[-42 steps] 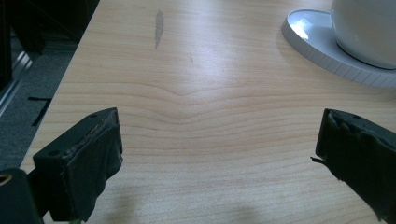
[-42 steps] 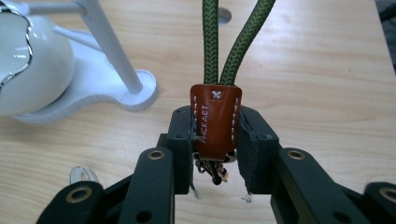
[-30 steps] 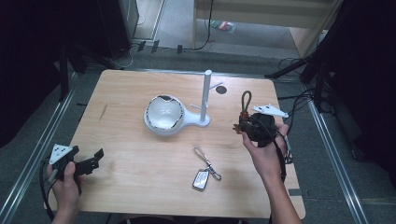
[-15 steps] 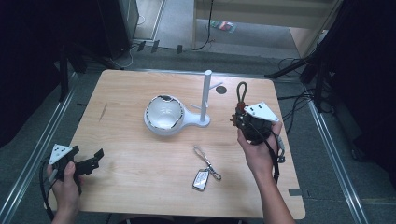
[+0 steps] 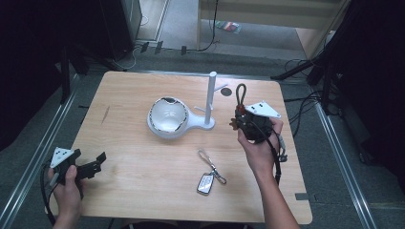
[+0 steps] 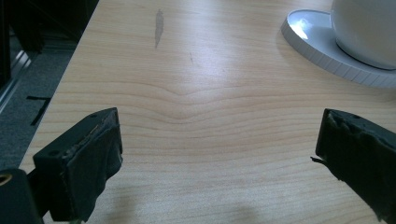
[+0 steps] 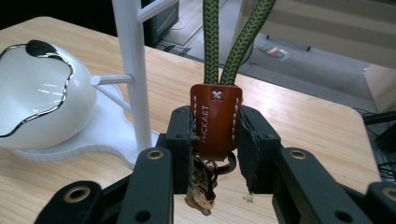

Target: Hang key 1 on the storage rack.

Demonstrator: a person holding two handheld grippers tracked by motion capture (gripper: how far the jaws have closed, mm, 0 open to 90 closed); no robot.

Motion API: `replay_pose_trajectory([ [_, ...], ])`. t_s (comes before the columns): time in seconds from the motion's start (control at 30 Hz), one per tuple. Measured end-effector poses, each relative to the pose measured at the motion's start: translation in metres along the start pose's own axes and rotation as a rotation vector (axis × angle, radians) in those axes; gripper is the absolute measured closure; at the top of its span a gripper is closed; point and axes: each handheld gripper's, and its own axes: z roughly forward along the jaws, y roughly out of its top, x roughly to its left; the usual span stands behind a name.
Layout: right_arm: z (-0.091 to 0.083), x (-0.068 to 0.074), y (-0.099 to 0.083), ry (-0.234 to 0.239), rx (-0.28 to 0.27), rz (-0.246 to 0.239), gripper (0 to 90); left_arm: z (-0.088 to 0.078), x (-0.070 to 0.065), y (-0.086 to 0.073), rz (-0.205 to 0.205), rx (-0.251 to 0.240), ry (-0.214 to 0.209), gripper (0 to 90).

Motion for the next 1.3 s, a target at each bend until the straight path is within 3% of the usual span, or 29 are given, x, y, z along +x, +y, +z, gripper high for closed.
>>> replay_pose_trajectory([
  [0.27,0.01,0.004,0.005,0.056,0.017,0.004,68.4,0.0,0.0,0.0,0.0,0.0,-0.001,0.8],
  [0.8,0.029,0.004,0.018,0.109,0.071,0.014,68.3,0.0,0.0,0.0,-0.004,0.001,-0.004,0.8],
  [1.3,0.043,0.003,0.02,0.185,0.107,0.053,68.2,0.001,0.0,0.0,-0.006,0.001,-0.005,0.8],
])
